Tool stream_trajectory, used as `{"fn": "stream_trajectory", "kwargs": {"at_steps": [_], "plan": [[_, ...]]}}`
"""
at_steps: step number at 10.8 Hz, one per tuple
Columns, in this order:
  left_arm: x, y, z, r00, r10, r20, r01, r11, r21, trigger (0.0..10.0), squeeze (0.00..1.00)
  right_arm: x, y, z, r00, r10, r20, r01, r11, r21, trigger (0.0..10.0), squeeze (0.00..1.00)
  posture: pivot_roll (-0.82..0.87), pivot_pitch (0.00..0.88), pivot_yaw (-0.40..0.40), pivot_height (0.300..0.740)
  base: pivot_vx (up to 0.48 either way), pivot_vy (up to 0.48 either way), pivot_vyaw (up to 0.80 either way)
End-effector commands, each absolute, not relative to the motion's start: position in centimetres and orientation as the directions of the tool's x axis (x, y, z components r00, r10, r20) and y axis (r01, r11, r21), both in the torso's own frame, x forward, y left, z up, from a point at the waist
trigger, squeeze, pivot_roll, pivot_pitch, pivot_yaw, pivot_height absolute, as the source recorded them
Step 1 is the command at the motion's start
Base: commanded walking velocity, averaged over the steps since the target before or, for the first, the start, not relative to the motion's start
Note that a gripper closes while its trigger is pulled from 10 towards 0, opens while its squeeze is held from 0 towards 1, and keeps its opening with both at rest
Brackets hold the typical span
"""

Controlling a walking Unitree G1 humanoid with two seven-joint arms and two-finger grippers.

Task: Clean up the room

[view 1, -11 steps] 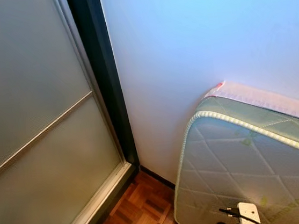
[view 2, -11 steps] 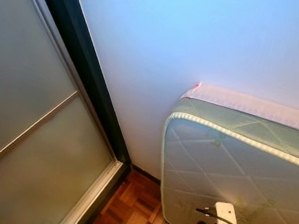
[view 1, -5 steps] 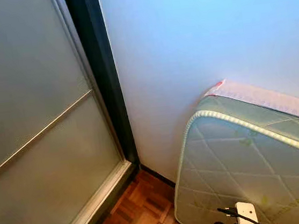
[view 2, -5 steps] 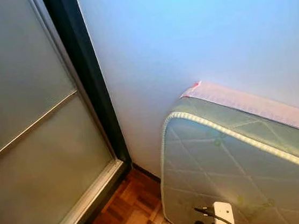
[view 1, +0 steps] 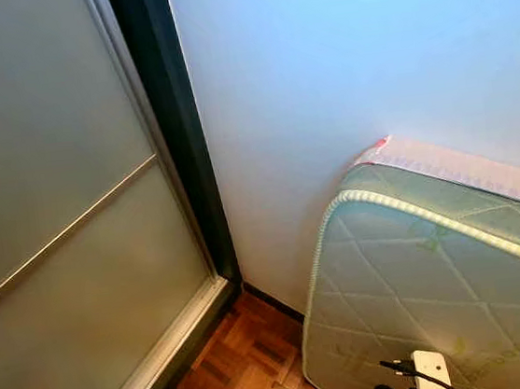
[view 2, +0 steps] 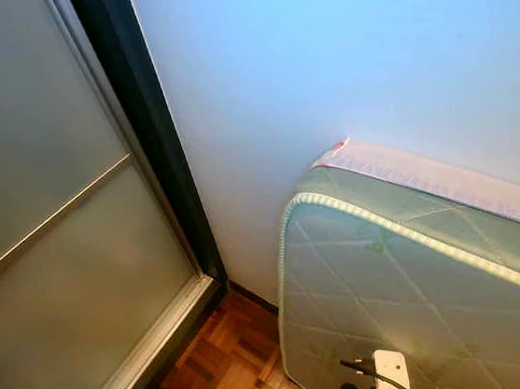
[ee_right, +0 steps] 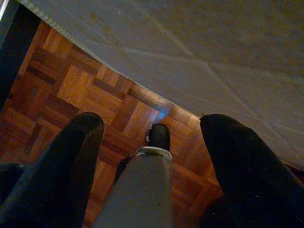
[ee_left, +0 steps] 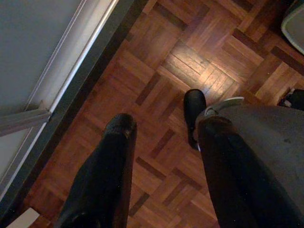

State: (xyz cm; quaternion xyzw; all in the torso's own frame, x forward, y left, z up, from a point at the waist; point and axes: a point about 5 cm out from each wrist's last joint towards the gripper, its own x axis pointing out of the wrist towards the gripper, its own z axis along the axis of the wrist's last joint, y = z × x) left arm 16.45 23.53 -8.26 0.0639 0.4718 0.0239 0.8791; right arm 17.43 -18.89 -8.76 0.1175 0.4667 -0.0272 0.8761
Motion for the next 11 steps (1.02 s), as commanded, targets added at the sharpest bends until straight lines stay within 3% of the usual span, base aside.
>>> {"fn": "stream_trajectory", "kwargs": {"at_steps": [1,11], "plan": [[16.08,23.55,-8.43,0.537,0.097,-0.838,0.043,0.989,0.141,10.0,0.00,17.22,-18.90,-8.86,0.558,0.062,-0.828,0.170,0.967,0.188,10.0,0.00,0.21,0.082,0.004,0.740,0.000,0.000,0.00],[16.09,23.51,-8.44,0.531,0.091,-0.842,0.068,0.987,0.149,10.0,0.00,17.00,-18.93,-8.95,0.547,0.072,-0.834,0.152,0.971,0.183,10.0,0.00,0.21,0.040,0.003,0.740,-0.261,0.000,0.00]]}}
